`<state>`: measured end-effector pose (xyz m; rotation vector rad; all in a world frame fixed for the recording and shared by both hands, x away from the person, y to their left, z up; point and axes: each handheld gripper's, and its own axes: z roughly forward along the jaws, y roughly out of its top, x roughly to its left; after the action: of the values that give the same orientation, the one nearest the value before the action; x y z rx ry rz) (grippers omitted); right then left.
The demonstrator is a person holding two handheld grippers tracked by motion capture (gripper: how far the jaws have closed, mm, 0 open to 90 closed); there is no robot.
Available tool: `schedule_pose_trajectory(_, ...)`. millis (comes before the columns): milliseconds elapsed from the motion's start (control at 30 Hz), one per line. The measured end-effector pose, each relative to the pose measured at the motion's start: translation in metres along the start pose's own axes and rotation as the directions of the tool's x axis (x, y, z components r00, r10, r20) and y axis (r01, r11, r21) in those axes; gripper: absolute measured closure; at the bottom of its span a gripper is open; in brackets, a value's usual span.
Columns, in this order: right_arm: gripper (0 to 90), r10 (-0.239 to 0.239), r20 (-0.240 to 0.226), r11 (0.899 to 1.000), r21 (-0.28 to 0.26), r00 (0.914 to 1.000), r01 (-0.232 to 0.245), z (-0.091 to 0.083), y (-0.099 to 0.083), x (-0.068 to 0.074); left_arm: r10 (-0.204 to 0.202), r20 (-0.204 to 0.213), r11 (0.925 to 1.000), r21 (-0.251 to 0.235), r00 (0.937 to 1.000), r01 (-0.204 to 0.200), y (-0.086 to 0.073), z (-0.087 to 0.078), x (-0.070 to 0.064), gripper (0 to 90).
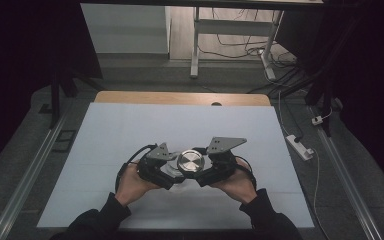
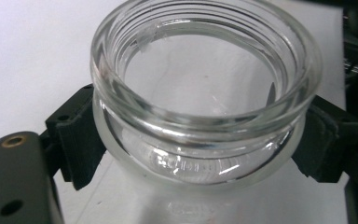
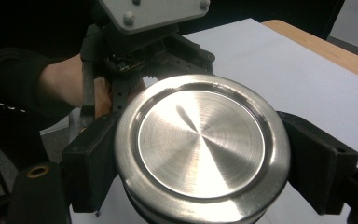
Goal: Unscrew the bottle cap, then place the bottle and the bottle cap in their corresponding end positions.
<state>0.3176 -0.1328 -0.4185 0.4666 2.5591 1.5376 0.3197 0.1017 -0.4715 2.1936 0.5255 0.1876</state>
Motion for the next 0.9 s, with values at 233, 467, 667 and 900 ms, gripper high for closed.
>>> schedule_pose_trajectory(233, 18.7, 0.0, 0.011, 1.0, 0.009, 0.9999, 0.0, -0.002, -0.003, 0.002, -0.024, -0.03, 0.9997, -0.007, 0.9992, 0.024, -0.002, -0.002, 0.008, 15.5)
schedule_pose_trajectory(467, 18.8, -0.004, 0.017, 1.0, 0.01, 0.9998, 0.004, -0.004, -0.008, 0.006, -0.047, -0.053, 0.9987, -0.022, 0.9975, 0.046, -0.004, -0.004, 0.016, 15.5)
schedule_pose_trajectory(667, 18.8, -0.003, 0.021, 1.0, 0.02, 0.9998, 0.003, -0.006, -0.014, 0.009, -0.06, -0.067, 0.998, -0.025, 0.996, 0.058, -0.006, -0.004, 0.022, 15.5)
schedule_pose_trajectory(900, 18.8, -0.008, 0.023, 1.0, 0.027, 0.9997, 0.007, -0.006, -0.019, 0.012, -0.059, -0.083, 0.998, -0.027, 0.9948, 0.057, -0.004, -0.004, 0.027, 15.5)
